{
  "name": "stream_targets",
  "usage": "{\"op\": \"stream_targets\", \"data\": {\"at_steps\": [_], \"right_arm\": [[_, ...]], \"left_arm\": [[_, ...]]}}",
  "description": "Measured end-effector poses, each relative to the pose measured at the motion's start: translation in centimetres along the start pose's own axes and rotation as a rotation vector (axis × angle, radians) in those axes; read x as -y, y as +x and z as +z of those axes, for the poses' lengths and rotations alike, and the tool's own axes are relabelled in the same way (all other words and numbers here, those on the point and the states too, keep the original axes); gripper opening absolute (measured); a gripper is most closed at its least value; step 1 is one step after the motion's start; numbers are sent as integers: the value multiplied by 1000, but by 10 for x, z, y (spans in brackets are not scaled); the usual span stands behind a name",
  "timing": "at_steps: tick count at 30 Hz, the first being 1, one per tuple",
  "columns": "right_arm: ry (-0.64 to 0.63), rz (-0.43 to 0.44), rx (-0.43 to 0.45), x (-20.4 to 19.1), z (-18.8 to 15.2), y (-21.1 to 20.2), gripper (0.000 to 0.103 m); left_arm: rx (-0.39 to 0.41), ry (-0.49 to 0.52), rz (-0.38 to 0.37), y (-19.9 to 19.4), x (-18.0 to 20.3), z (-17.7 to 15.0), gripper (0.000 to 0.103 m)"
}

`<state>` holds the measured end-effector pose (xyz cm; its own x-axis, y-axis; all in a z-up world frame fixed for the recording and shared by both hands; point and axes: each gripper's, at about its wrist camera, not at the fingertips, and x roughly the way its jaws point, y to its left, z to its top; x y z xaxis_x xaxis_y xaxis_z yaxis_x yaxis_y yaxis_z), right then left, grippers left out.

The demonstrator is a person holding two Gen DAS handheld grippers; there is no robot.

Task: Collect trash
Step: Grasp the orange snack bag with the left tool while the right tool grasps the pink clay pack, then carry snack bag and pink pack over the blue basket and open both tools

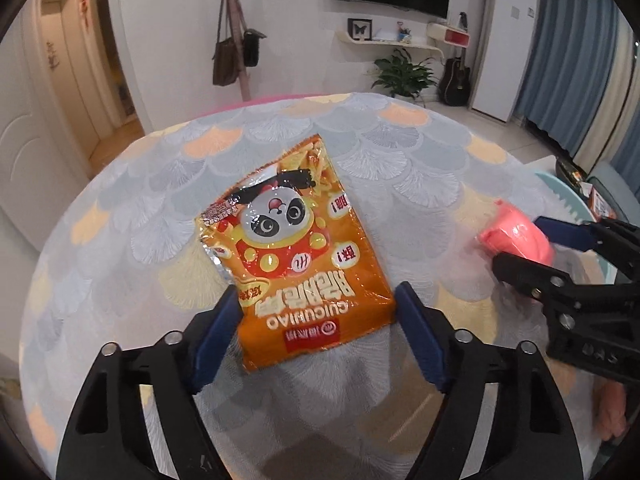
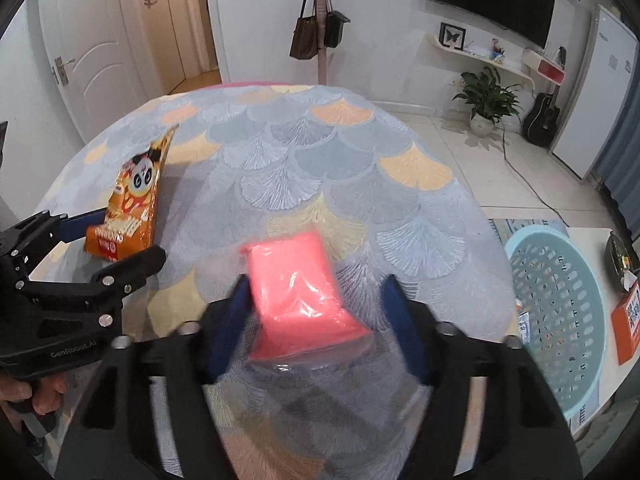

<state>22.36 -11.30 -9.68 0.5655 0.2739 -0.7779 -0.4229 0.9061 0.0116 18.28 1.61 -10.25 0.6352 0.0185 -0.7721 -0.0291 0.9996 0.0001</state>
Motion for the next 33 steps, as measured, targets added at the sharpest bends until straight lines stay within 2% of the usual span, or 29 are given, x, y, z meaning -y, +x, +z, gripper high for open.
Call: {"op": "stream_targets", "data": {"at_steps": [1,3,9,16,21,26,33], "right_arm": [[-4,-4,5,-1,0,-1,45],[-10,9,11,-2,-1,-3,38],[3,22,51,3,-3,-11,37],[90,33,145,25,-6,-40,36],[170,-17,224,51,-9,-73,36],[279,-137,300,95,-20,-106,36],[544,-316,288,178,-43,-111,36]], "left_arm": [[5,2,1,-1,-1,0,68],[10,-5,-10,-3,-4,-2,67],[64,-16,-73,-19,-9,-7,67],[144,34,-124,-52,16,4,67],[196,82,-196,-70,51,24,67],[210,156,-293,-73,105,49,67],[175,245,-427,-46,189,74,67]]}}
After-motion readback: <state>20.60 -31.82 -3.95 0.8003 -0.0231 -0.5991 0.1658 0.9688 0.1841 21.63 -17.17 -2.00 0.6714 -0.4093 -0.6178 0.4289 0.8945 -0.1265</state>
